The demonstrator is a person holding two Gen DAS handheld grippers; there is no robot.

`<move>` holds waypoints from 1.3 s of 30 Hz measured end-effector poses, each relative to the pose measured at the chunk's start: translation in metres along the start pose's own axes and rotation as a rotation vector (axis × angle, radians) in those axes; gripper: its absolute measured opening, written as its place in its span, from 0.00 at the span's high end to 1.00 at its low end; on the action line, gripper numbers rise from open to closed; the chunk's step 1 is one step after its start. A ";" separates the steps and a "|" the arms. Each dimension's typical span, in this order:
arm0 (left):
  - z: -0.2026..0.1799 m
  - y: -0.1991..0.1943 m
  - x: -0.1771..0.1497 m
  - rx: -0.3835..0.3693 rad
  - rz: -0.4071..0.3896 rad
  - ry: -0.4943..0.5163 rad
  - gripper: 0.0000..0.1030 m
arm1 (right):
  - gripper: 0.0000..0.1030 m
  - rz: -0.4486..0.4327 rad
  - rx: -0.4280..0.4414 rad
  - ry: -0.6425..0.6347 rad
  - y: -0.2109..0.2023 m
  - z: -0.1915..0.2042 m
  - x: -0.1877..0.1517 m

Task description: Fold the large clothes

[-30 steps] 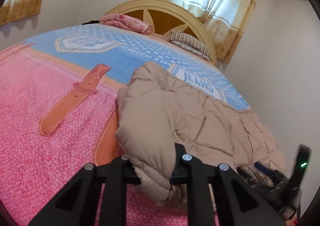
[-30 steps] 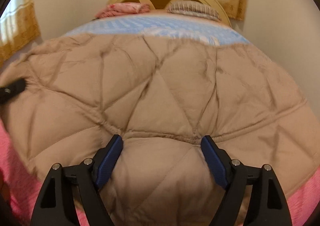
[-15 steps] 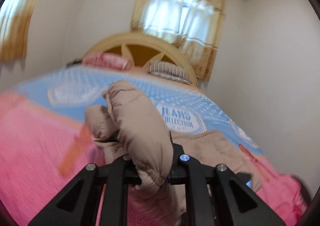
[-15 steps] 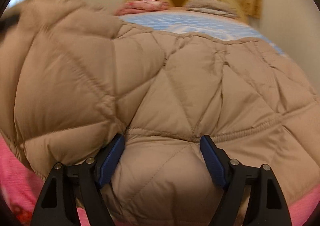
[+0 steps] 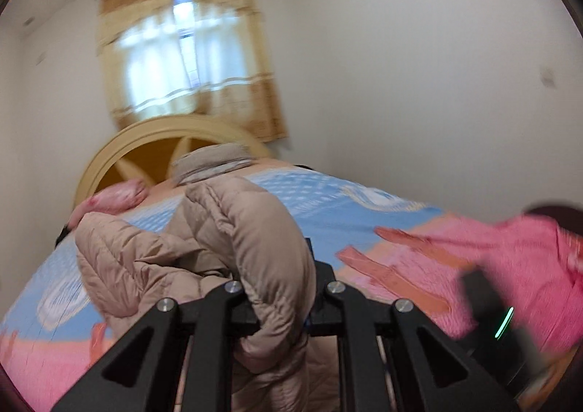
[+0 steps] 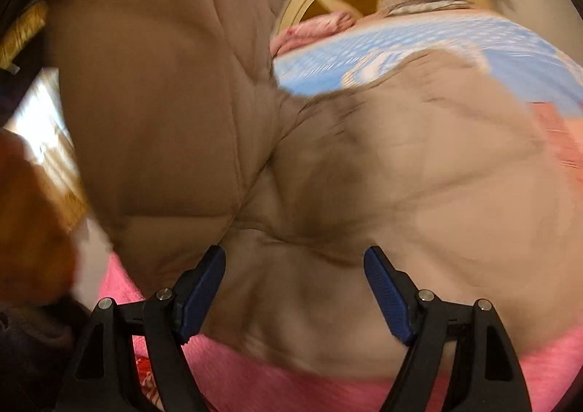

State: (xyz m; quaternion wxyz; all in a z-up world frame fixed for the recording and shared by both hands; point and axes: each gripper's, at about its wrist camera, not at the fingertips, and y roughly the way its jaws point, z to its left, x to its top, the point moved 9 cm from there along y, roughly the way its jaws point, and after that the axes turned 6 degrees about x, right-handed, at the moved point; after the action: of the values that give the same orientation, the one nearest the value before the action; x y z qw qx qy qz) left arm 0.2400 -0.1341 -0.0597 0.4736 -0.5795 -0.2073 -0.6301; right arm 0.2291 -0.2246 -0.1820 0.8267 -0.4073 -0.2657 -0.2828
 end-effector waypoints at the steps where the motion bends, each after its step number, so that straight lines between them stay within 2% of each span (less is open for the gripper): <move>1: -0.011 0.004 -0.004 -0.004 -0.002 0.037 0.86 | 0.24 -0.030 -0.037 0.026 -0.016 -0.018 0.005; 4: -0.044 0.022 -0.025 -0.031 0.018 0.151 0.86 | 0.24 -0.128 -0.151 0.086 -0.056 -0.060 0.024; 5: -0.053 0.029 -0.034 -0.044 0.032 0.184 0.86 | 0.24 -0.155 -0.155 0.103 -0.067 -0.068 0.032; 7: -0.063 0.037 -0.047 -0.063 0.054 0.225 0.86 | 0.24 -0.196 -0.126 0.113 -0.077 -0.071 0.047; 10: -0.071 0.033 -0.057 -0.073 0.056 0.270 0.86 | 0.24 -0.206 -0.037 0.085 -0.077 -0.065 0.079; 11: -0.072 0.030 -0.057 -0.081 0.054 0.276 0.86 | 0.24 -0.194 -0.012 0.082 -0.074 -0.067 0.090; 13: -0.074 0.027 -0.056 -0.090 0.051 0.293 0.86 | 0.30 -0.132 0.064 0.064 -0.050 -0.058 0.110; 14: -0.075 0.025 -0.056 -0.092 0.047 0.298 0.86 | 0.40 -0.110 0.091 0.063 -0.042 -0.055 0.111; 16: -0.078 0.029 -0.057 -0.088 0.049 0.307 0.85 | 0.45 -0.005 0.192 0.088 -0.011 -0.045 0.115; 17: -0.077 0.029 -0.056 -0.084 0.051 0.306 0.83 | 0.56 0.030 0.197 0.076 0.000 -0.040 0.115; 18: -0.076 0.031 -0.056 -0.075 0.060 0.301 0.76 | 0.69 0.049 0.157 0.049 0.005 -0.033 0.107; 19: -0.074 0.031 -0.058 -0.071 0.081 0.292 0.71 | 0.73 0.070 0.128 0.036 0.010 -0.034 0.104; 20: -0.072 0.030 -0.058 -0.069 0.084 0.288 0.67 | 0.84 0.086 0.111 0.038 0.012 -0.037 0.100; 21: -0.070 0.020 -0.054 -0.061 0.065 0.282 0.58 | 0.88 0.097 0.093 0.045 0.011 -0.041 0.096; 22: -0.068 0.012 -0.052 -0.058 0.047 0.276 0.43 | 0.89 0.104 0.063 0.049 0.011 -0.047 0.092; 23: -0.065 -0.002 -0.045 -0.056 0.019 0.255 0.32 | 0.91 0.109 0.026 0.054 0.010 -0.055 0.087; 24: -0.061 -0.016 -0.039 -0.054 -0.008 0.233 0.13 | 0.92 0.112 0.017 0.064 0.006 -0.061 0.085; 25: -0.059 -0.025 -0.034 -0.054 -0.027 0.218 0.07 | 0.92 0.116 0.012 0.085 0.005 -0.068 0.078; 28: -0.040 -0.057 -0.018 -0.047 -0.072 0.161 0.06 | 0.93 0.124 -0.011 0.099 0.004 -0.082 0.065; 31: 0.010 -0.065 -0.007 0.077 -0.096 0.092 0.00 | 0.93 0.128 -0.019 0.104 0.003 -0.093 0.058; 32: 0.041 -0.059 -0.005 0.131 -0.088 0.032 0.00 | 0.93 0.131 -0.019 0.106 0.004 -0.096 0.057; 34: 0.095 -0.038 -0.010 0.233 -0.038 -0.081 0.00 | 0.93 0.142 -0.016 0.111 0.002 -0.100 0.051; 35: 0.125 -0.020 -0.016 0.292 0.006 -0.145 0.00 | 0.93 0.149 -0.014 0.109 0.000 -0.100 0.047; 36: 0.146 -0.002 -0.023 0.318 0.056 -0.192 0.00 | 0.93 0.156 -0.013 0.101 0.001 -0.100 0.045; 38: 0.165 0.032 -0.039 0.328 0.148 -0.252 0.00 | 0.91 0.164 -0.024 0.057 -0.002 -0.093 0.043; 39: 0.168 0.053 -0.050 0.300 0.206 -0.279 0.00 | 0.89 0.156 -0.047 0.039 -0.005 -0.090 0.045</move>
State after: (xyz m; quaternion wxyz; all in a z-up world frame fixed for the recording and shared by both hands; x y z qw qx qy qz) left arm 0.3678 -0.0047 -0.0803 0.5830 -0.6022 -0.3016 -0.4543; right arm 0.2762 -0.3127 -0.1970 0.8415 -0.4406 -0.2104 -0.2314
